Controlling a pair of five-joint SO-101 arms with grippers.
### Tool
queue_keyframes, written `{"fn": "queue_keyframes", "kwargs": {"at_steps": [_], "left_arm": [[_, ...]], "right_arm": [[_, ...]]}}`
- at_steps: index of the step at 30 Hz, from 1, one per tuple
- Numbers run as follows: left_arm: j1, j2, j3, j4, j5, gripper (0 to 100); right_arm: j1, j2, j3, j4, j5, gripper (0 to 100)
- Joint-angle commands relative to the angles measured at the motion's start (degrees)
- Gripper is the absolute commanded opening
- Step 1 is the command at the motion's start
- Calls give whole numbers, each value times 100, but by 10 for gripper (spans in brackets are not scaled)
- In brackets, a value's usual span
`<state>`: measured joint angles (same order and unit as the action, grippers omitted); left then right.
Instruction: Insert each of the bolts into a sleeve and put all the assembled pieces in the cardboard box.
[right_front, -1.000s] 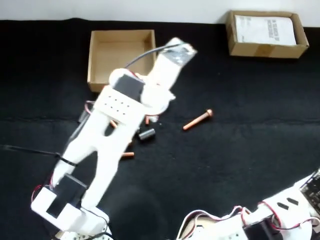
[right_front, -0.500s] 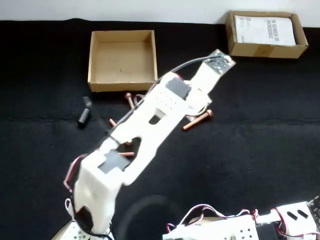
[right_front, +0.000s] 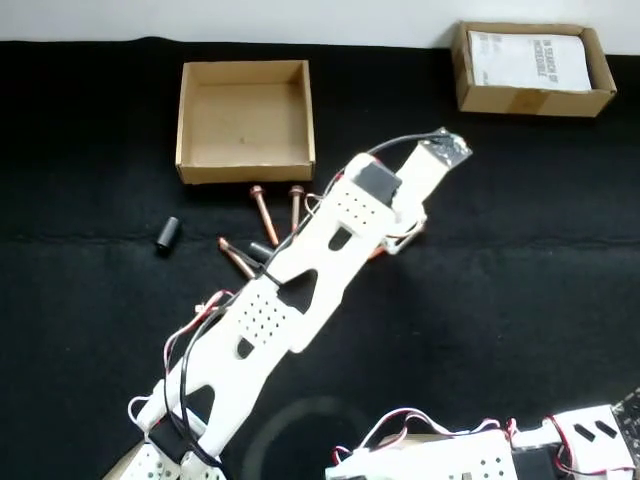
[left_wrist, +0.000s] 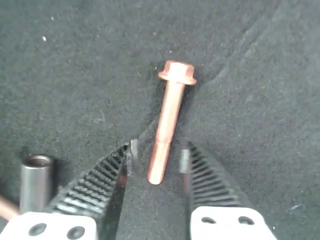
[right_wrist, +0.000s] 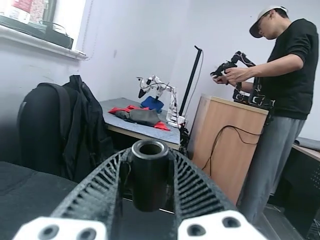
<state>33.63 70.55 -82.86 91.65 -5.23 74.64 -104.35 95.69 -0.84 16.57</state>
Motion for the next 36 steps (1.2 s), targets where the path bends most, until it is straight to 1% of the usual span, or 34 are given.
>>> {"fn": "queue_keyframes", "kwargs": {"at_steps": [1, 5, 8, 12, 16, 21, 23, 26, 27, 28, 29, 34, 36], "left_arm": [[-22, -31, -532, 70, 44, 188], [4, -40, -549, 9, 18, 191], [-22, 13, -497, -343, 9, 191], [-4, 57, -31, -941, 0, 192], [4, 101, 426, -1336, 0, 192], [-40, 66, 690, -1407, 0, 188], [-40, 66, 690, -1398, 0, 160], [-31, 66, 690, -1424, 0, 21], [-31, 66, 690, -1424, 0, 2], [-13, 66, 690, -1398, 0, 21], [-4, 66, 690, -1398, 0, 21], [75, 40, 673, -1389, 0, 8], [66, -48, 453, -1336, 0, 8]], "right_arm": [[-101, -40, 743, -84, 0, 6], [-154, -57, 743, 57, 9, 6], [-154, -57, 743, 75, 9, 6], [-154, -57, 734, 75, 9, 6], [-154, -66, 725, 57, 9, 6], [-110, -66, 725, 48, 9, 6], [-101, -66, 725, 48, 9, 6], [-101, -66, 725, 66, 0, 6], [-101, -66, 743, 75, -18, 6], [-101, -66, 778, 75, -18, 6], [-101, -48, 778, 101, -18, 6], [-145, -57, 778, 1042, -26, 6], [-163, -57, 778, 1490, -26, 6]]}}
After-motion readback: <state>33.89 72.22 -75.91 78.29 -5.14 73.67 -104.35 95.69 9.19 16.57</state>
